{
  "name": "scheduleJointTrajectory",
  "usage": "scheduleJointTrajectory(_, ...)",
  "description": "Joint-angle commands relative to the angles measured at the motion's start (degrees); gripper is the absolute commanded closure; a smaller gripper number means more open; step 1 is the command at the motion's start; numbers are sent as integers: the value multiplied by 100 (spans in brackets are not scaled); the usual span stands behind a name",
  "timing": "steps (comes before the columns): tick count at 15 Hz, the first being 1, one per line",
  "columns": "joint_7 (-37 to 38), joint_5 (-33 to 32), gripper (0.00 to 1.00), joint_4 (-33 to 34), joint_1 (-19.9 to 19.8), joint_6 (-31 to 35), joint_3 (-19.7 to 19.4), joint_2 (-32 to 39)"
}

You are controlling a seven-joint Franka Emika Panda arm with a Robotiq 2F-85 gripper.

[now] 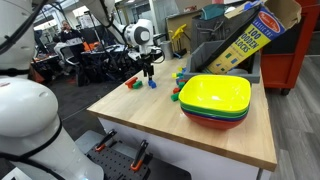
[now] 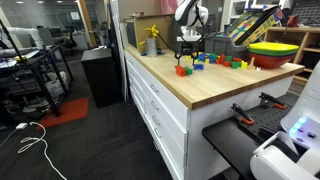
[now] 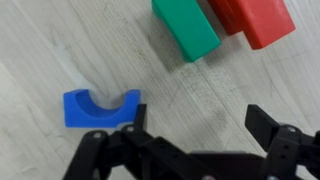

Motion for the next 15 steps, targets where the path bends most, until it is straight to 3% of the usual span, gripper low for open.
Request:
scheduleJointTrajectory(1, 34, -22, 0, -29, -53, -4, -100, -152)
scheduleJointTrajectory(15, -65, -19, 0, -683, -182, -385, -136, -918)
